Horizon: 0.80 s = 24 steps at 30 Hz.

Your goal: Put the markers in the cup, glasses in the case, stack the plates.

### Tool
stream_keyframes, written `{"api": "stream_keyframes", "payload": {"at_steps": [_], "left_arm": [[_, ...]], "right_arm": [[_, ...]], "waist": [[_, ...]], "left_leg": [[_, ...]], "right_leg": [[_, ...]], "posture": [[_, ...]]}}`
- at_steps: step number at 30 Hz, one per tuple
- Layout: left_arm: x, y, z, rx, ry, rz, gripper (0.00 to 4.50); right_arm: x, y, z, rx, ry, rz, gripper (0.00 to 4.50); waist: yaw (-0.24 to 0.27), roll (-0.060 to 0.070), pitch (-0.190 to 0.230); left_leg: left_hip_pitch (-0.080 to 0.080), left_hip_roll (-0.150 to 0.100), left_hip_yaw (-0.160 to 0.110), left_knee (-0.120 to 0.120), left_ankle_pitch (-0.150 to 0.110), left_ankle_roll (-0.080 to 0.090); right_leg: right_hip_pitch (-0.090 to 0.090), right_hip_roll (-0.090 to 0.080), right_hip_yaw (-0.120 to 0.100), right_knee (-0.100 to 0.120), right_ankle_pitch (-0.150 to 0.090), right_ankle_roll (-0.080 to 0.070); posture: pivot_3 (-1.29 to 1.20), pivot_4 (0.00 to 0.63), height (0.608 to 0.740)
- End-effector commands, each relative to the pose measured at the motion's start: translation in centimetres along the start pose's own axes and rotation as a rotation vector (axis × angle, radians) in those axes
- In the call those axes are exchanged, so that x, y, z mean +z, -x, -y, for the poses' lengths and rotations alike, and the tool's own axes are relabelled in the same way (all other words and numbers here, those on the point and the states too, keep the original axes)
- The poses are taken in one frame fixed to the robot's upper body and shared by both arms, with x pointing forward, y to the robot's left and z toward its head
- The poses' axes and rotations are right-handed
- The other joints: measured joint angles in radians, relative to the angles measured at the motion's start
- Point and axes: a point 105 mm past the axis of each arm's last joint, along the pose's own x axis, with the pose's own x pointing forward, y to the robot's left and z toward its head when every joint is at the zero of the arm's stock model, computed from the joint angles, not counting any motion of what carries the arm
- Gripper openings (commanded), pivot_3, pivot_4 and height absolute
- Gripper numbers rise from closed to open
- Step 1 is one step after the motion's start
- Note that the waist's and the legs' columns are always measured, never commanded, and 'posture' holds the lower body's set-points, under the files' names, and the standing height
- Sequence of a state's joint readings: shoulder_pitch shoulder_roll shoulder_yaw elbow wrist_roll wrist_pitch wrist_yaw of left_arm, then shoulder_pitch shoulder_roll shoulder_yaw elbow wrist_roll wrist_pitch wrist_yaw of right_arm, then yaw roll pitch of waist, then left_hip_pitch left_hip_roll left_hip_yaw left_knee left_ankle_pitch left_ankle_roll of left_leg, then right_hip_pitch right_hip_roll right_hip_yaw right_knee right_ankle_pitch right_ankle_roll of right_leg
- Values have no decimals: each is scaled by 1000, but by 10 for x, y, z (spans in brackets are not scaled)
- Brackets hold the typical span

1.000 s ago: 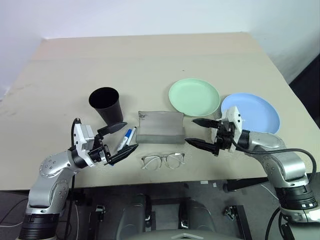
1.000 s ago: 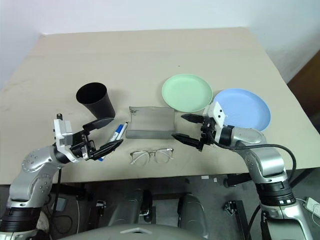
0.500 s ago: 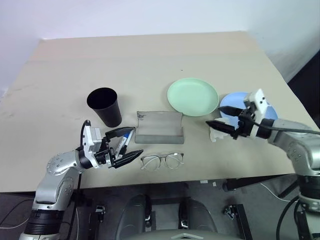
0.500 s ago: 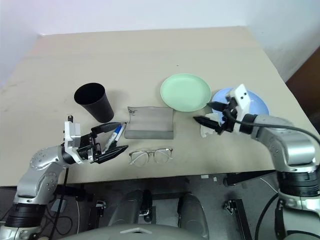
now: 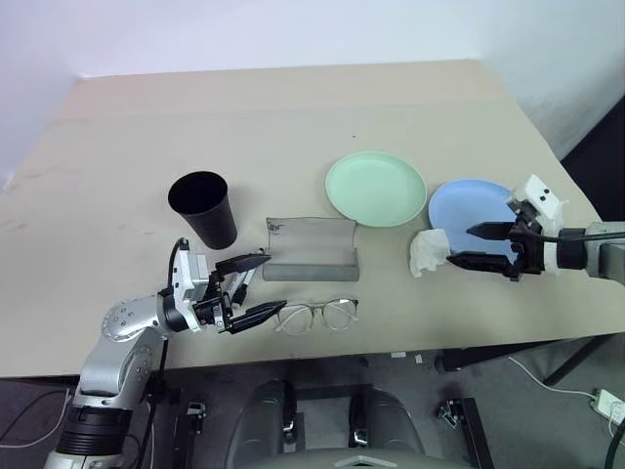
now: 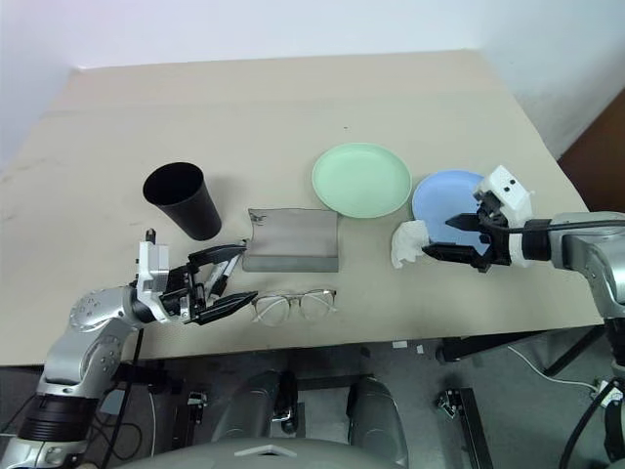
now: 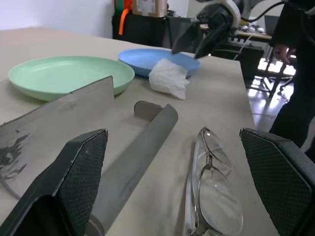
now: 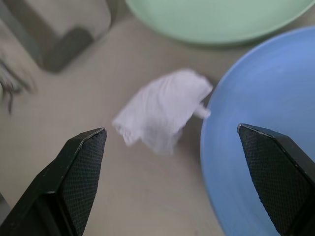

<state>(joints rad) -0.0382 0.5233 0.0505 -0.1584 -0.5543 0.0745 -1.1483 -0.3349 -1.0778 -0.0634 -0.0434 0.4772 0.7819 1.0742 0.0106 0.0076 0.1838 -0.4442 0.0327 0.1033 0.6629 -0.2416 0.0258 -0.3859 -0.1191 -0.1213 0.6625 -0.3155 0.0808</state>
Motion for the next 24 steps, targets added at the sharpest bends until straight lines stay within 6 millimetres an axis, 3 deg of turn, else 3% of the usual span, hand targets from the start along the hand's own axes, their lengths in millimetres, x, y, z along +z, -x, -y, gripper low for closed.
{"api": "stream_keyframes", "payload": {"at_steps": [1, 3, 14, 18, 24], "left_arm": [[3, -3, 3, -17, -30, 10, 4500], [3, -4, 2, -19, -38, 10, 4500], [4, -6, -2, 2, -60, 17, 4500], [4, -6, 0, 7, -59, 17, 4500], [4, -4, -2, 7, -68, 9, 4500]], "right_arm": [[-4, -1, 6, -37, 97, -36, 4303], [-11, -4, 9, -48, 123, -76, 3882], [-16, -9, 23, -95, 198, -137, 99], [-12, -7, 25, -102, 212, -139, 42], [11, 12, 36, -144, 302, -95, 42]], "waist": [[0, 0, 0], [0, 0, 0], [0, 0, 0], [-1, -1, 0], [-2, -1, 0]], "left_leg": [[0, 0, 0, 0, 0, 0], [0, 0, 0, 0, 0, 0], [0, 0, 1, 0, 0, 0], [1, 0, 1, 1, 0, 0], [1, 0, 2, 2, 1, 0]], "right_leg": [[0, 0, 0, 0, 0, 0], [0, 0, 0, 0, 0, 0], [-1, 1, 1, 1, 0, 0], [1, 1, 1, 1, 1, 1], [0, 0, 2, 1, 1, 1]], "posture": [[0, 150, 719], [0, 150, 719], [0, 150, 719], [0, 150, 719], [0, 150, 719]]}}
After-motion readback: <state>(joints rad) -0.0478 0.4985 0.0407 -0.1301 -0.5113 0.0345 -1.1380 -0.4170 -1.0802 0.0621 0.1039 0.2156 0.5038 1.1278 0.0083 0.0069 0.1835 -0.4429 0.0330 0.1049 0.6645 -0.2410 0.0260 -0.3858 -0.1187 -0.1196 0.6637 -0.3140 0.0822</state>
